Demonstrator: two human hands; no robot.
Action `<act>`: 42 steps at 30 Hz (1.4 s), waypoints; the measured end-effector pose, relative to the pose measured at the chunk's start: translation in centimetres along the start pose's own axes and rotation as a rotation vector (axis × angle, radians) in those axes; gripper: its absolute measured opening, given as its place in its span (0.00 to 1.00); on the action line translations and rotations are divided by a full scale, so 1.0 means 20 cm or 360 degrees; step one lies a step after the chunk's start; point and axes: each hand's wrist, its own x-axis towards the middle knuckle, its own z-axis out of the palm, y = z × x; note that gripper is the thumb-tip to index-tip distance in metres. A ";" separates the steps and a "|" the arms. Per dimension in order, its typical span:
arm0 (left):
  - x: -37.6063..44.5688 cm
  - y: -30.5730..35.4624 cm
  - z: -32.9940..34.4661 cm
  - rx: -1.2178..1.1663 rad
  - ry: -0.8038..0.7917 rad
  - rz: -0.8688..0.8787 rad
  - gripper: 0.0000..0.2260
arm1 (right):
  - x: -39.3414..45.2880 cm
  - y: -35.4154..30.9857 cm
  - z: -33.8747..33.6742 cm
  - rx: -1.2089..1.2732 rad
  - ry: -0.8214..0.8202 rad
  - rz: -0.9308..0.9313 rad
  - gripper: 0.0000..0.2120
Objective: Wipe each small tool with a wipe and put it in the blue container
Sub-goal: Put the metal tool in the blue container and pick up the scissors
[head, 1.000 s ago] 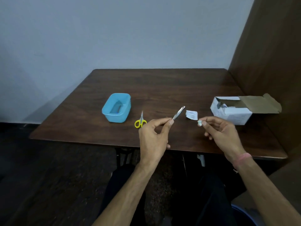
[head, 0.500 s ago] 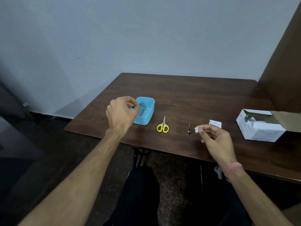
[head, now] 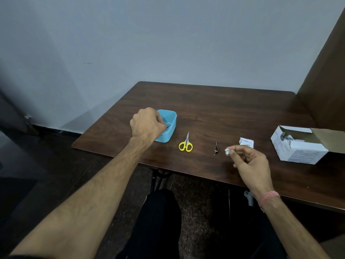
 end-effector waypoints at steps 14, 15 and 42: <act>-0.45 0.11 0.15 -0.0200 -0.0135 0.0221 0.16 | -0.01 -0.03 0.00 0.0025 0.0020 0.0002 0.10; -0.46 0.11 0.17 -0.0140 -0.0145 0.0231 0.17 | -0.01 -0.03 0.00 0.0019 0.0014 0.0003 0.10; -0.63 0.17 0.31 -0.1124 -0.0285 -0.0120 0.10 | -0.04 -0.05 -0.02 0.0098 -0.0275 0.0241 0.01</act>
